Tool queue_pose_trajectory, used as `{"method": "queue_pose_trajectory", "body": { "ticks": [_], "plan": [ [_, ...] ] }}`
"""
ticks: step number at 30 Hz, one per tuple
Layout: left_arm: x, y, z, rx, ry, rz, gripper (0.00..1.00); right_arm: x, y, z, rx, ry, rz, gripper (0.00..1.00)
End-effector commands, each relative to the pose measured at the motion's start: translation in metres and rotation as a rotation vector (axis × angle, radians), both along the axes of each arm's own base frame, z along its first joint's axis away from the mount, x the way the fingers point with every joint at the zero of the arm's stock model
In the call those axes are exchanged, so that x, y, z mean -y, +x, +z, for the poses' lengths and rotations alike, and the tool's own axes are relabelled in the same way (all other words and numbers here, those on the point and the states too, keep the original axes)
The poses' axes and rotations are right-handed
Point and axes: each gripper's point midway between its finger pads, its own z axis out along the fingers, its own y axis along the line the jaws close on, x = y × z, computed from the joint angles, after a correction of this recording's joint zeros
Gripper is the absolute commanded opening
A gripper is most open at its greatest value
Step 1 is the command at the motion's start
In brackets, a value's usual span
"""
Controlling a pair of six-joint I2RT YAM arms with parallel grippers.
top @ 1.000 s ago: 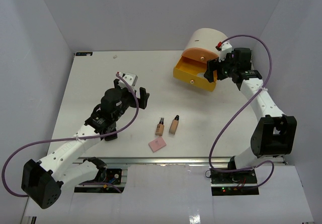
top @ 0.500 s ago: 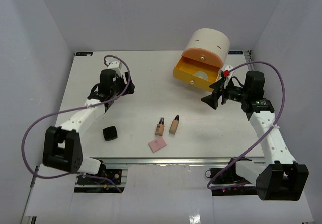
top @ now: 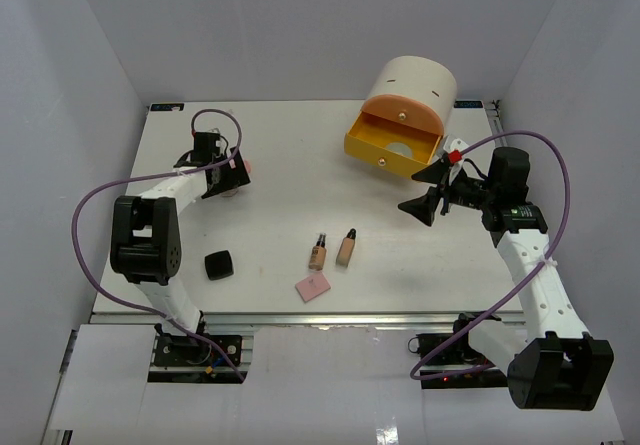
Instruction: Organize the makeup
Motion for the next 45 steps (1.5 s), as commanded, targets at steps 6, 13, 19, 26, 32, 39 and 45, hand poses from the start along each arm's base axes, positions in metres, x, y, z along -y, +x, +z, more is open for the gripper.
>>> {"method": "queue_pose_trajectory", "body": {
  "ticks": [6, 13, 19, 26, 32, 39, 45],
  "plan": [
    [-0.022, 0.023, 0.011, 0.016, 0.095, 0.048, 0.98, -0.001, -0.001, 0.008, 0.055, 0.008, 0.021, 0.9],
    [-0.026, 0.025, 0.006, 0.006, 0.121, 0.055, 0.98, 0.0, 0.001, 0.005, 0.043, 0.007, 0.017, 0.9],
    [-0.019, 0.04, -0.005, -0.023, 0.105, 0.014, 0.98, 0.0, 0.002, 0.003, 0.038, 0.006, 0.014, 0.9],
    [-0.024, 0.048, -0.011, -0.051, 0.14, 0.014, 0.94, 0.0, 0.004, 0.001, 0.031, 0.005, 0.012, 0.9],
    [-0.024, 0.039, -0.01, -0.054, 0.136, 0.022, 0.56, 0.0, 0.003, 0.0, 0.03, 0.005, 0.013, 0.9],
    [-0.013, 0.024, 0.024, 0.02, 0.063, 0.014, 0.2, 0.0, 0.002, 0.002, 0.036, 0.006, 0.013, 0.9],
    [0.07, 0.006, 0.094, 0.187, -0.169, -0.186, 0.12, 0.0, 0.002, 0.004, 0.045, 0.005, 0.012, 0.9]
  ]
}}
